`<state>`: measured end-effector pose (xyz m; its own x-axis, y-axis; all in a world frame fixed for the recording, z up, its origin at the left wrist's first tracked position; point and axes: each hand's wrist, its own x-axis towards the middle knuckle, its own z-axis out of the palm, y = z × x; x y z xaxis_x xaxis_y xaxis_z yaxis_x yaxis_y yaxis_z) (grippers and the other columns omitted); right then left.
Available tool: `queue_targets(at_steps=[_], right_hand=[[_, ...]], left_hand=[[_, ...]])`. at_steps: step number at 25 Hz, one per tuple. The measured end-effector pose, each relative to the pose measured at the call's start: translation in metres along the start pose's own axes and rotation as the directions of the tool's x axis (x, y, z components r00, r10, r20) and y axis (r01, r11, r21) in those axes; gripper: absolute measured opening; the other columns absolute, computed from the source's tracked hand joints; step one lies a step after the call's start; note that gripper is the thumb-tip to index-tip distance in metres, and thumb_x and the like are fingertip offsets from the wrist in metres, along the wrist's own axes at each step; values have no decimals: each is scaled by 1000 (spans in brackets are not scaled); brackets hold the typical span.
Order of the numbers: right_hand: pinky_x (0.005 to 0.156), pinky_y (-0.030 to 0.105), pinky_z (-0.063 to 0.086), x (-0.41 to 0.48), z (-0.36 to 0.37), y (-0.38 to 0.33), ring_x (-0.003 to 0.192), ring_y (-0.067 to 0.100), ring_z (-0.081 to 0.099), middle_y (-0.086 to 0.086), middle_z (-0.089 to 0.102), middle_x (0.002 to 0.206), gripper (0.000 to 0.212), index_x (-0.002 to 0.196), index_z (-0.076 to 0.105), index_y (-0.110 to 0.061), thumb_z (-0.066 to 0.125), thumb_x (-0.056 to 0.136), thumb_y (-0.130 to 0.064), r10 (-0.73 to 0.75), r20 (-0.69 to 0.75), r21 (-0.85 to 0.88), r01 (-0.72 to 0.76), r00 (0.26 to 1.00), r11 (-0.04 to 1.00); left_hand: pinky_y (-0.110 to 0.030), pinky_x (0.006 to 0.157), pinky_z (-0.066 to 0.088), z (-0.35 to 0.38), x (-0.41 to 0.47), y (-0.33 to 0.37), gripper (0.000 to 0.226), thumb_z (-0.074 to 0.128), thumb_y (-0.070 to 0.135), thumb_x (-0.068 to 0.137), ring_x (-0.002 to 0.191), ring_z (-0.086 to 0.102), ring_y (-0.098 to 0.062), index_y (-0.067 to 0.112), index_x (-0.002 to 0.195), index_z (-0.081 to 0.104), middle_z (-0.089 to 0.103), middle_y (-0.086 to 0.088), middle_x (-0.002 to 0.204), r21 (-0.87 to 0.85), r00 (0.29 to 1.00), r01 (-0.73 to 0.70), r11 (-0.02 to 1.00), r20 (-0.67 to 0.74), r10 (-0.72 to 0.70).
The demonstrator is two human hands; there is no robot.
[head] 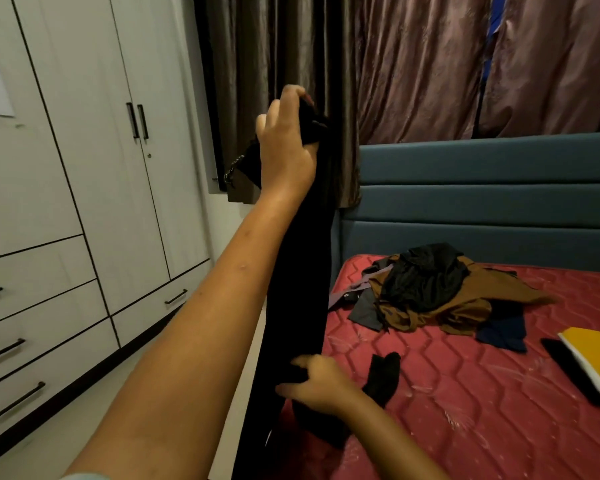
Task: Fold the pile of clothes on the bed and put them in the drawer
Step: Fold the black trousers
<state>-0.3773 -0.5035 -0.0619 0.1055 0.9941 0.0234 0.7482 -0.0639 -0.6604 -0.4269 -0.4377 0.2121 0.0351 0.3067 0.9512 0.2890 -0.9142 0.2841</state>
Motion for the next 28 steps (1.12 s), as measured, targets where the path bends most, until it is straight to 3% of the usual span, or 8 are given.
queue_targets(at_steps=[5, 9, 15, 18, 21, 23, 26, 28], right_hand=[[85, 28, 50, 29, 23, -23, 126, 24, 48, 2, 33, 150, 102, 145, 38, -23, 67, 62, -75, 217, -42, 260, -199, 975, 945], [83, 37, 55, 50, 23, -17, 106, 28, 61, 7, 59, 125, 64, 132, 50, -15, 62, 83, -53, 362, -123, 203, -333, 924, 921], [86, 42, 53, 27, -16, 70, 100, 35, 62, 17, 62, 116, 29, 113, 59, -5, 52, 93, -24, 498, -150, 81, -492, 854, 867], [80, 37, 47, 7, -126, 108, 102, 35, 58, 23, 58, 121, 29, 116, 58, 3, 51, 94, -14, 554, -450, 29, -608, 700, 793], [91, 48, 44, -24, -251, 114, 109, 46, 55, 27, 54, 122, 33, 116, 57, 6, 50, 91, -13, 427, -821, 131, -605, 378, 786], [91, 52, 44, -50, -303, 115, 109, 50, 53, 28, 50, 122, 33, 115, 57, 6, 48, 92, -16, 300, -927, 110, -605, 224, 789], [90, 51, 41, -84, -316, 143, 104, 52, 49, 31, 45, 123, 31, 104, 55, 14, 47, 90, -13, 112, -989, 34, -583, 98, 812], [91, 48, 38, -114, -284, 189, 98, 53, 49, 37, 49, 114, 35, 92, 55, 21, 44, 82, -10, -71, -983, -152, -537, 168, 830]], left_hand=[[-7, 70, 31, 0, 22, 22, 29, 55, 0, 86, 99, 42, -16, 9, 113, 55, 50, 2, 100, -23, 989, -89, 996, -123, 85], [-10, 70, 36, -1, 34, 19, 27, 58, 3, 86, 97, 45, -16, 7, 112, 56, 48, 5, 98, -43, 977, -104, 994, -191, 94], [-12, 78, 40, -25, 40, -20, 31, 60, 6, 83, 101, 45, -13, 10, 113, 53, 48, 7, 104, -52, 967, 57, 997, -246, -68], [-13, 80, 48, -41, 34, -75, 30, 65, 10, 79, 97, 56, -14, 17, 104, 50, 59, -3, 107, -206, 911, 304, 930, -224, -347], [-21, 83, 54, -44, 7, -126, 35, 72, 11, 82, 97, 63, -16, 13, 112, 53, 63, -1, 103, -446, 713, 601, 663, -73, -697], [-31, 79, 58, -33, -11, -140, 31, 70, 5, 84, 89, 66, -17, 8, 111, 56, 65, -2, 95, -590, 662, 635, 499, 82, -745], [-30, 74, 58, -15, -36, -151, 22, 59, -8, 87, 80, 68, -15, 10, 100, 58, 65, -6, 92, -695, 663, 639, 330, 280, -694], [-32, 79, 57, -9, -72, -163, 25, 53, -12, 88, 83, 66, -18, 12, 94, 59, 64, -7, 91, -603, 650, 722, 339, 424, -630]])
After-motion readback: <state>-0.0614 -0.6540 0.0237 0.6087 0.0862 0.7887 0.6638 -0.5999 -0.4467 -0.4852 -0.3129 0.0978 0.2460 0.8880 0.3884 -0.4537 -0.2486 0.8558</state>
